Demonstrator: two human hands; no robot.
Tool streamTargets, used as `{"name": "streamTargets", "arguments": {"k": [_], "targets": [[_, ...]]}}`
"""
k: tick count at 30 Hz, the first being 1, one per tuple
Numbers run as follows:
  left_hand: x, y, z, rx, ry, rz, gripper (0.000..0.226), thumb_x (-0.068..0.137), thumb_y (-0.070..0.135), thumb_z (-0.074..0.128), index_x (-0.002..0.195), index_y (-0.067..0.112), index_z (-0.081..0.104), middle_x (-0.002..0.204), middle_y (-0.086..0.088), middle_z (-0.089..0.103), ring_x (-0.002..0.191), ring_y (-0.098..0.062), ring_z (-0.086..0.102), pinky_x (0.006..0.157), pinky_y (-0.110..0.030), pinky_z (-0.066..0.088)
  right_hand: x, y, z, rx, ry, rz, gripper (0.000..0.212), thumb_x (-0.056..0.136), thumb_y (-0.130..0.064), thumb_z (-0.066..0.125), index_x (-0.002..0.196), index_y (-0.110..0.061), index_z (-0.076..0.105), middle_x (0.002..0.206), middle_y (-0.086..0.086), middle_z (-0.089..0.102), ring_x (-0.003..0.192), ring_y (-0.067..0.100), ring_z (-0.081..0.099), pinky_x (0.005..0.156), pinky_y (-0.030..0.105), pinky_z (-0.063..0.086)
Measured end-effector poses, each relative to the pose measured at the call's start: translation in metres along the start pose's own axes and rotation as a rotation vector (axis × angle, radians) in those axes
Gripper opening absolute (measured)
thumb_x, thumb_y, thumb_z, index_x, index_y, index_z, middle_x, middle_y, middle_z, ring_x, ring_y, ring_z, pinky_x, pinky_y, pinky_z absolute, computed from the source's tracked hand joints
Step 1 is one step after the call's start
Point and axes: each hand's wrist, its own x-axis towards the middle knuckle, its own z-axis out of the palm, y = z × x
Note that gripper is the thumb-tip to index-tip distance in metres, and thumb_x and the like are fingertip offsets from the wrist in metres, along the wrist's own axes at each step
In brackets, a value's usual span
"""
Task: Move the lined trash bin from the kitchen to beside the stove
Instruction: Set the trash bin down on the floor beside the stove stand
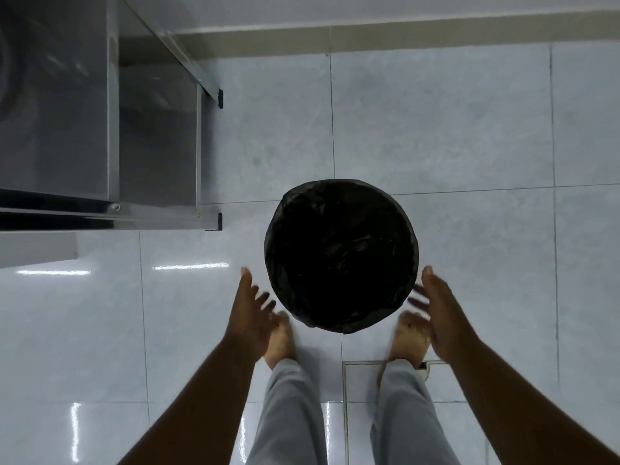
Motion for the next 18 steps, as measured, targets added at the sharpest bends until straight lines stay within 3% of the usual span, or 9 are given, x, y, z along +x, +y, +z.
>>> {"name": "streamTargets", "arguments": {"k": [2,4,5,7,9,11,14,18], "targets": [[-0.007,-0.022,-0.012,-0.135,-0.002,-0.136,0.091,0.087,0.074,0.043,0.154,0.012,0.035,0.137,-0.012,0.052,0.124,-0.033,0.055,0.106,-0.047,0.038,-0.013,0.02,-0.002,0.15,0.003,0.144,0.085,0.073,-0.072,0.056,0.138,-0.019,0.044,0.139,0.018,0.056,0.114,0.036,0.061,0.082,0.044,0.053],[-0.013,-0.042,-0.018,-0.192,-0.076,-0.214,0.094,0.084,0.078,0.041,0.148,0.01,0.046,0.134,-0.012,0.058,0.129,-0.035,0.052,0.11,-0.05,0.034,-0.022,0.038,-0.001,0.272,-0.039,0.257,0.096,0.055,-0.08,0.07,0.125,-0.017,0.052,0.132,0.019,0.062,0.108,0.039,0.066,0.081,0.046,0.055],[-0.017,-0.049,-0.016,-0.234,-0.111,-0.23,0.091,0.084,0.079,0.04,0.143,0.01,0.052,0.136,-0.014,0.059,0.133,-0.037,0.05,0.112,-0.052,0.034,-0.024,0.044,0.003,0.32,-0.048,0.277,0.102,0.051,-0.081,0.073,0.125,-0.014,0.053,0.13,0.02,0.063,0.109,0.041,0.067,0.084,0.049,0.056],[-0.023,-0.057,-0.005,-0.302,-0.149,-0.232,0.082,0.087,0.077,0.035,0.128,0.011,0.06,0.135,-0.019,0.06,0.138,-0.039,0.045,0.117,-0.055,0.028,-0.027,0.05,0.014,0.39,-0.029,0.268,0.097,0.065,-0.077,0.065,0.136,-0.011,0.052,0.127,0.023,0.066,0.11,0.044,0.068,0.091,0.054,0.054],[-0.025,-0.055,0.008,-0.353,-0.179,-0.22,0.082,0.088,0.077,0.033,0.128,0.01,0.059,0.133,-0.02,0.062,0.138,-0.04,0.045,0.12,-0.057,0.023,-0.026,0.047,0.027,0.432,0.01,0.224,0.086,0.073,-0.069,0.057,0.138,-0.014,0.054,0.125,0.022,0.067,0.109,0.043,0.068,0.09,0.054,0.054],[-0.019,-0.047,0.016,-0.374,-0.2,-0.203,0.091,0.087,0.078,0.034,0.144,0.008,0.048,0.14,-0.022,0.058,0.138,-0.04,0.046,0.12,-0.056,0.023,-0.022,0.037,0.036,0.437,0.01,0.186,0.084,0.073,-0.068,0.056,0.14,-0.017,0.053,0.129,0.021,0.066,0.112,0.042,0.067,0.091,0.052,0.054],[-0.003,-0.022,0.03,-0.353,-0.227,-0.177,0.097,0.086,0.078,0.036,0.151,0.006,0.04,0.146,-0.024,0.053,0.139,-0.04,0.044,0.12,-0.054,0.025,-0.012,0.01,0.047,0.427,-0.037,0.129,0.094,0.069,-0.076,0.056,0.144,-0.02,0.049,0.136,0.02,0.061,0.117,0.039,0.063,0.098,0.052,0.05],[0.011,0.028,0.065,-0.29,-0.289,-0.089,0.094,0.088,0.077,0.033,0.151,0.008,0.04,0.15,-0.023,0.049,0.14,-0.04,0.044,0.12,-0.054,0.026,0.014,-0.041,0.064,0.373,-0.094,0.003,0.108,0.058,-0.083,0.064,0.146,-0.022,0.047,0.138,0.017,0.06,0.119,0.036,0.063,0.095,0.048,0.052]]}}
